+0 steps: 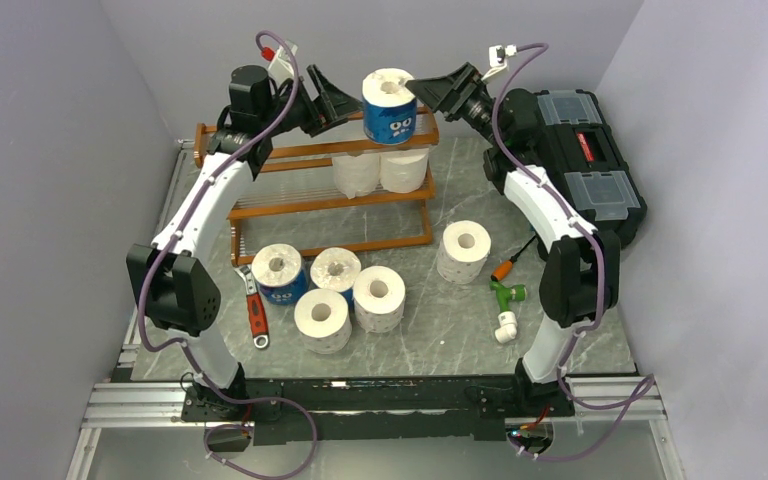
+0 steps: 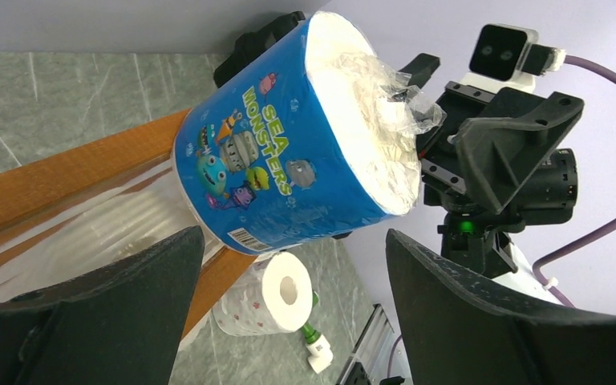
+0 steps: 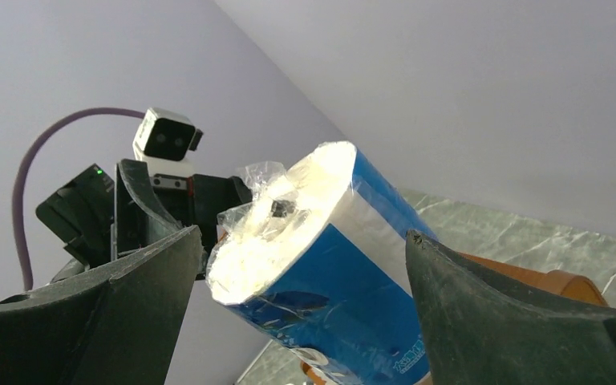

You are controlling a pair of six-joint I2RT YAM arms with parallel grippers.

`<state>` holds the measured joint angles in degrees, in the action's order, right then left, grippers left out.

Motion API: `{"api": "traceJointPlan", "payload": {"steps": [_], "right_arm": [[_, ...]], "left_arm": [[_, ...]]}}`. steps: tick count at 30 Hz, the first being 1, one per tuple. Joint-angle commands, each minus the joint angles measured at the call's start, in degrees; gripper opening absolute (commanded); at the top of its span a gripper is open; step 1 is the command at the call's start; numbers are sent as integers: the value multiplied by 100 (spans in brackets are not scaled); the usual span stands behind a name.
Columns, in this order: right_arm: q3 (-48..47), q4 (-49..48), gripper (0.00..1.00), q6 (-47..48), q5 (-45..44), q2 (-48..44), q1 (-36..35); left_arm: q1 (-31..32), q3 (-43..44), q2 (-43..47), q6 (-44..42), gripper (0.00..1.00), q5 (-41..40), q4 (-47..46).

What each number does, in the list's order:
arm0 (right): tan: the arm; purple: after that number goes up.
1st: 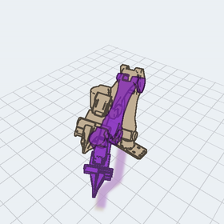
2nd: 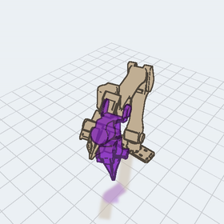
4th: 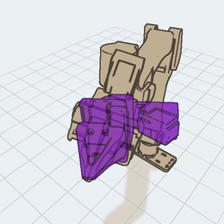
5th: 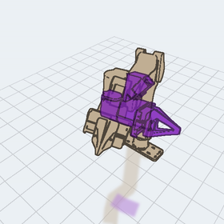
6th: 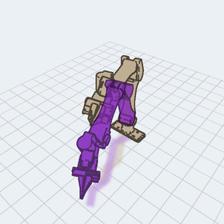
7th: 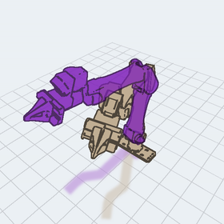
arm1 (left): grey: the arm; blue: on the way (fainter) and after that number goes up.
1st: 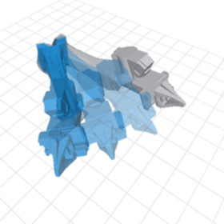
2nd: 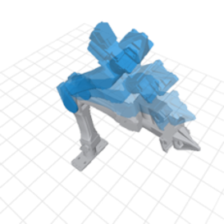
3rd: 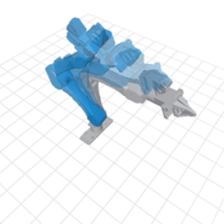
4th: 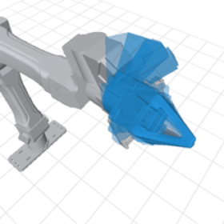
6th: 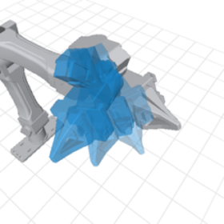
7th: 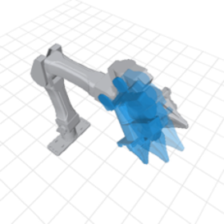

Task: Place and organize the paper towels onto the shelf
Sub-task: Place the paper towel on the shelf.

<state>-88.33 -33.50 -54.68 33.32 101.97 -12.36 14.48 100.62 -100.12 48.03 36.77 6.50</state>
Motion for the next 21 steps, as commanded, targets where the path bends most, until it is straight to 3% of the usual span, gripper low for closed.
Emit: {"api": "traceJointPlan", "payload": {"steps": [1, 21], "right_arm": [[-68, -221, 100, 8, 131, -46, -167], [590, -155, 100, 245, -88, -535, -309]], "left_arm": [[105, 314, -20, 35, 89, 100, -242], [317, 1122, -857, 275, 88, 495, -381]]}}
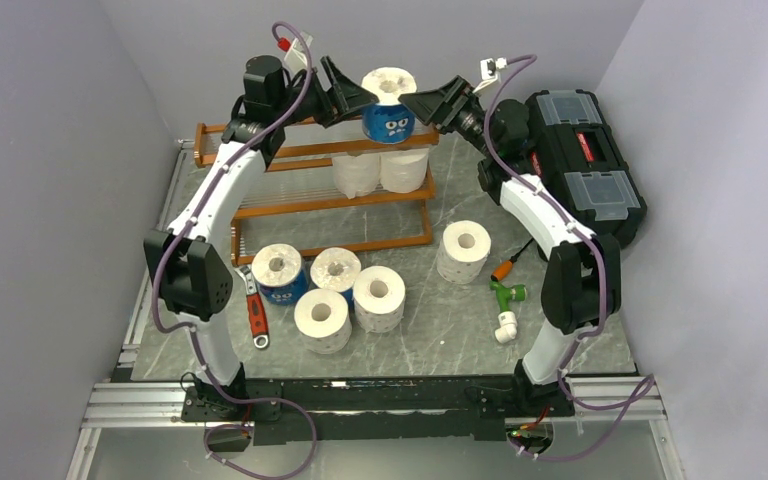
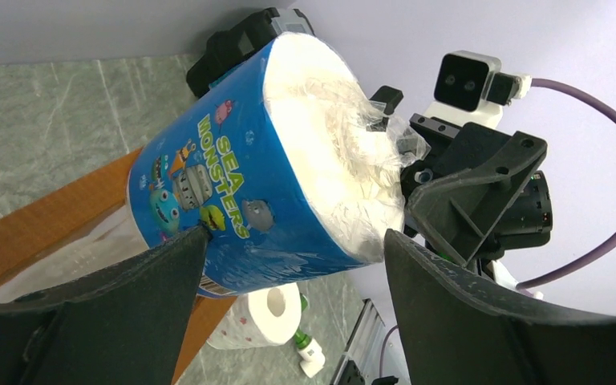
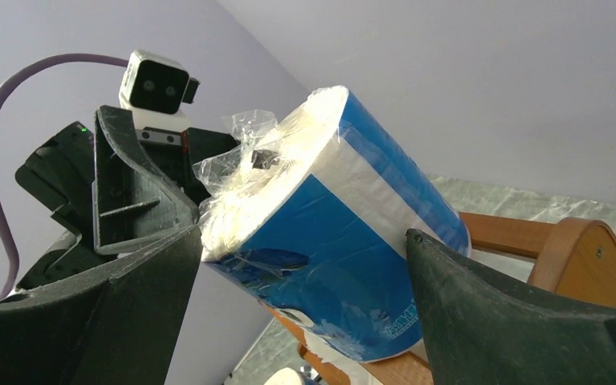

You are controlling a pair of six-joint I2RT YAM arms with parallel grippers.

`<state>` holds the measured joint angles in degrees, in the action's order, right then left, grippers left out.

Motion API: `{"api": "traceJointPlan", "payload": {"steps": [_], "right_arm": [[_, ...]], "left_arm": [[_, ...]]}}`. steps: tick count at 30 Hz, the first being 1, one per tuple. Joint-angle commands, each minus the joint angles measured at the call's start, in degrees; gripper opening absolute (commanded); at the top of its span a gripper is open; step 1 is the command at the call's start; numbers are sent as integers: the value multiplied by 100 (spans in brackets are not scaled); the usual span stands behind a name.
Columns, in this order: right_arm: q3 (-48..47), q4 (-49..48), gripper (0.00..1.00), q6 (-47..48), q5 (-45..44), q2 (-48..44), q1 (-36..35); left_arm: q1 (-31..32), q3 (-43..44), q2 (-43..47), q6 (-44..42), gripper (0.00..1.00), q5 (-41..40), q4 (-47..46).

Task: Place and organize the paper towels onto the shelf
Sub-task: Place the paper towel on the shelf.

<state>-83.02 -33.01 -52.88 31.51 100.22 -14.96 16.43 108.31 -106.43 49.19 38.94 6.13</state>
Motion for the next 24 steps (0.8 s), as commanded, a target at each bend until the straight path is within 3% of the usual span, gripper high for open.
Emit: {"api": "traceJointPlan", "payload": {"steps": [1, 24], "right_arm": [[85, -213, 100, 71, 93, -388, -49], [395, -162, 100, 179, -13, -620, 176]], "left_arm": [[138, 431, -281, 173, 87, 292, -327], [429, 981, -776, 256, 87, 293, -317]]}}
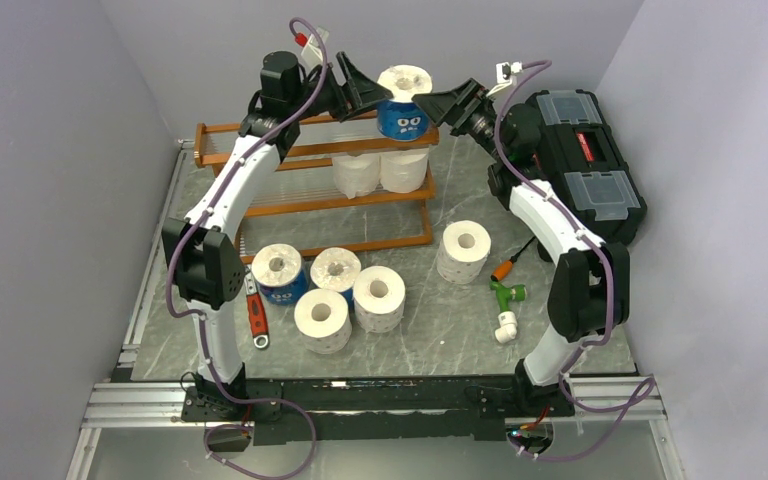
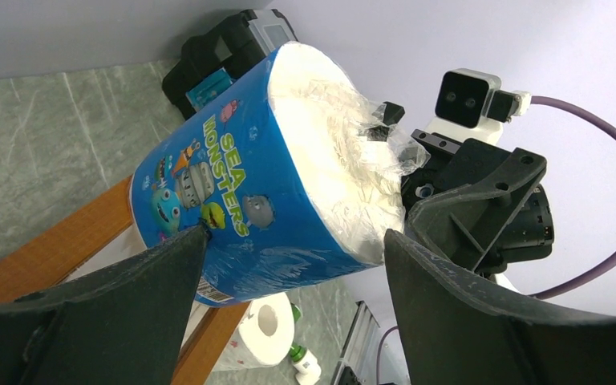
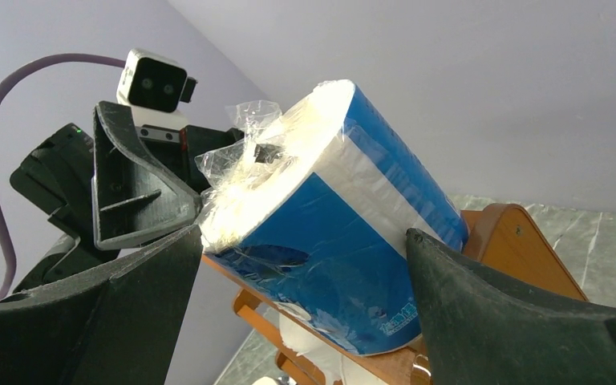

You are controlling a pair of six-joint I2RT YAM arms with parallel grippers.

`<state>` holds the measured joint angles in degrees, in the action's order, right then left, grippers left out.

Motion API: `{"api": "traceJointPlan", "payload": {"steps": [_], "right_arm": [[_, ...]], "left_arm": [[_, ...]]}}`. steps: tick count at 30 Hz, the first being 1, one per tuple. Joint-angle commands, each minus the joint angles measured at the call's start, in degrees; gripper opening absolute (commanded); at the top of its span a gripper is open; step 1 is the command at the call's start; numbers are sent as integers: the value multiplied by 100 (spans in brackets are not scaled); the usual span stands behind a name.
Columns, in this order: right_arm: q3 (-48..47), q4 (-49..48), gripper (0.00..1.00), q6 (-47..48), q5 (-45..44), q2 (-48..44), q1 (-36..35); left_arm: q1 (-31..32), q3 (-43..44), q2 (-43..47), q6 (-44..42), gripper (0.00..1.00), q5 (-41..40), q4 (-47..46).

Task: Place and organize the paper towels onto the shelf
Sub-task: Place the paper towel on the shelf.

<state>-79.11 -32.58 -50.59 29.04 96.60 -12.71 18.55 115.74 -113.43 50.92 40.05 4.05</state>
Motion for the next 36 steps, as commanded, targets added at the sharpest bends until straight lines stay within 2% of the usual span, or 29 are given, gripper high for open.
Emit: {"api": "traceJointPlan", "payload": {"steps": [1, 8, 13, 22, 26, 30, 36], "right_arm": [[1, -205, 100, -41, 234, -256, -50], [13, -112, 100, 13, 188, -374, -41], [6, 194, 100, 204, 18, -622, 35], [204, 824, 100, 504, -495, -1491, 266], [738, 1261, 100, 1147, -1310, -2361, -149], [1147, 1893, 100, 1964, -2041, -3075, -937], [2204, 2415, 100, 2131, -2738, -4192, -1509]], "left_arm": [[219, 241, -74, 59, 87, 167, -89], [151, 267, 40, -17, 89, 100, 21], [-132, -201, 462, 72, 99, 1, -215], [-483, -625, 1397, -366, 99, -382, 368], [-479, -1558, 2418, -678, 99, -1410, 605], [-263, -3072, 3639, -631, 99, -3400, 685], [-202, -3487, 4499, -931, 99, -4288, 1850]]}}
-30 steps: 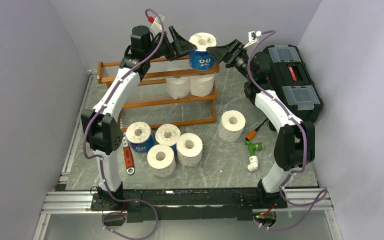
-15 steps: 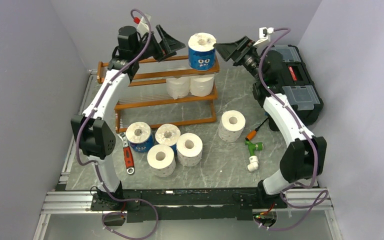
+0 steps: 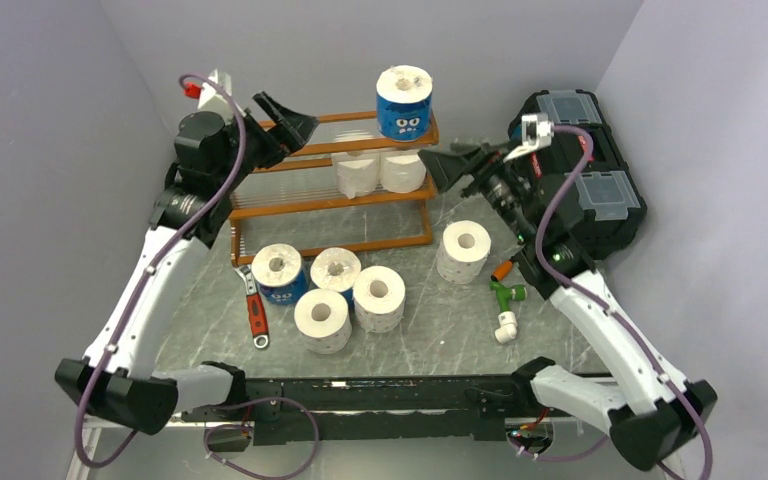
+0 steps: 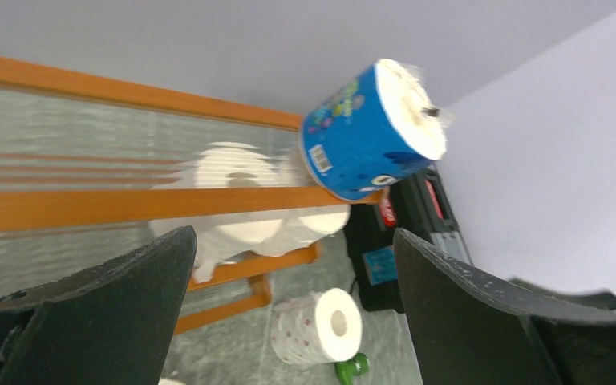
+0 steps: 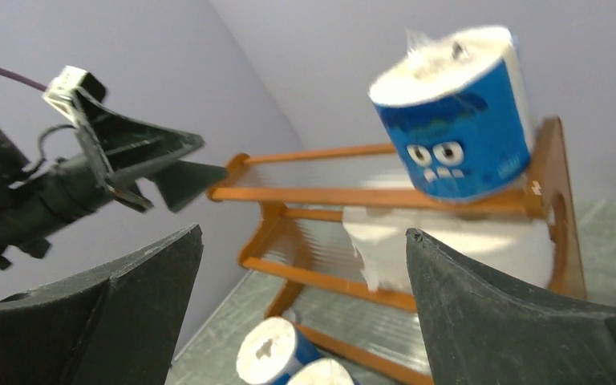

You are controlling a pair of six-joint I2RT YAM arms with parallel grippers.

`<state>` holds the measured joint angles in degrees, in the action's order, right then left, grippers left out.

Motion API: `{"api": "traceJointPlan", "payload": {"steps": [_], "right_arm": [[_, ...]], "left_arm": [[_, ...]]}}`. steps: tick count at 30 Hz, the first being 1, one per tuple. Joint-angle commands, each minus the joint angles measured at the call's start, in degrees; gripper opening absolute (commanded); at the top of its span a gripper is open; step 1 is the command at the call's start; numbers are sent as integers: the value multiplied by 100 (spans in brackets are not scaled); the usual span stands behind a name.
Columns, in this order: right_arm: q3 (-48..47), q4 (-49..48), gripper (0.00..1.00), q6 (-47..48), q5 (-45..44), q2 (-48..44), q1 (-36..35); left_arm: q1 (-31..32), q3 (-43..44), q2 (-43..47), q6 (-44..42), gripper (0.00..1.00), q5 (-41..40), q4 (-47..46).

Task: Place and organize the paper towels onto the shelf
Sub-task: Place the paper towel on the shelf, then pick up the paper towel from the center of the board.

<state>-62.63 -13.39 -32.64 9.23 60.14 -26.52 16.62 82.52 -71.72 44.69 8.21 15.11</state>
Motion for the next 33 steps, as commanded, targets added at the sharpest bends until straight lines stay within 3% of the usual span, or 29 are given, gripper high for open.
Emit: {"api": "traceJointPlan", "payload": {"steps": [1, 11, 14, 19, 33], "right_arm": [[761, 563, 100, 251, -764, -696, -134], [2178, 1552, 100, -353, -571, -1657, -259], [2388, 1839, 100, -362, -767, -1852, -261], [3066, 1536, 100, -736, -1236, -2273, -259], [3602, 1197, 100, -374, -292, -1815, -256]], "left_arm": [[-4, -299, 486, -404, 99, -1151, 827], [15, -2405, 2477, -1213, 99, -1725, 1792], [10, -2690, 2764, -1186, 100, -1796, 2275], [11, -3050, 3115, -1132, 99, -2089, 2516], [-51, -3799, 2580, -267, 99, -2126, 2766]]}}
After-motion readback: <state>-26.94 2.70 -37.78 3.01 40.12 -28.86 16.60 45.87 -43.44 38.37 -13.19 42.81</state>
